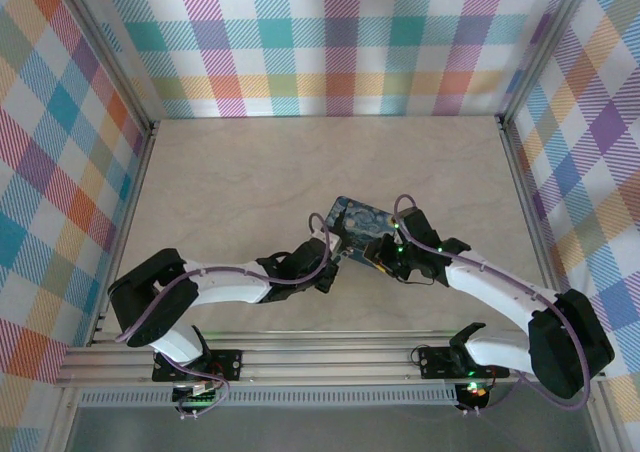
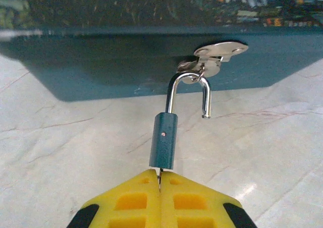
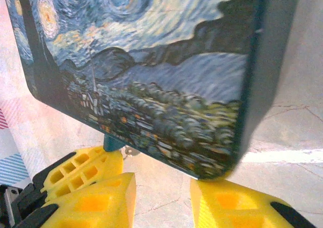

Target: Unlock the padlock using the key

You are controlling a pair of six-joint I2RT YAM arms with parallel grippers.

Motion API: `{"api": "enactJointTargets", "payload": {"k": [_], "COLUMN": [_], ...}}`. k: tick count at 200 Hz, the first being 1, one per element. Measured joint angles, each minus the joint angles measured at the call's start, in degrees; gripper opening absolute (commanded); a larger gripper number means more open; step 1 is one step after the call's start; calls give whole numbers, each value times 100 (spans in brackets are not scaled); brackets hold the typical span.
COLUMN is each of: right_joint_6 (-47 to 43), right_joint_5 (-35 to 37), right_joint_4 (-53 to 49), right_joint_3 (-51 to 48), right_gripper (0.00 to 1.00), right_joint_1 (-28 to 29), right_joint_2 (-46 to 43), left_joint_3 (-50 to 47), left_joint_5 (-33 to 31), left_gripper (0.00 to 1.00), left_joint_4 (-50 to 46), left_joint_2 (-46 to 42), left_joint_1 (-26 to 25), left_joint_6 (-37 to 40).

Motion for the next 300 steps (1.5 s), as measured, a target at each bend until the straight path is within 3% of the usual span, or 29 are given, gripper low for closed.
{"api": "enactJointTargets", "payload": {"k": [46, 123, 160, 228, 300], "right_joint_6": [13, -457, -669, -754, -828], "right_joint_5": [225, 675, 717, 715, 575], "right_joint_4": [9, -407, -400, -400, -352], "right_joint_3": [-2, 511, 697, 697, 697], "right_gripper": [33, 36, 36, 36, 36], "right_joint_1": [39, 39, 39, 37, 28], "right_joint_2": [-168, -291, -61, 70, 291], "left_joint_3": [96, 74, 74, -203, -647], "left_joint_5": [-345, -448, -398, 105, 691], "left_gripper": [0, 0, 0, 0, 0], "left_joint_4": [-636, -1386, -1502, -949, 81], "left_joint_2": [-149, -614, -614, -601, -647], "left_joint_1": [177, 1556, 1703, 1801, 2267], "left_joint_6": [-426, -643, -560, -916, -1620]}}
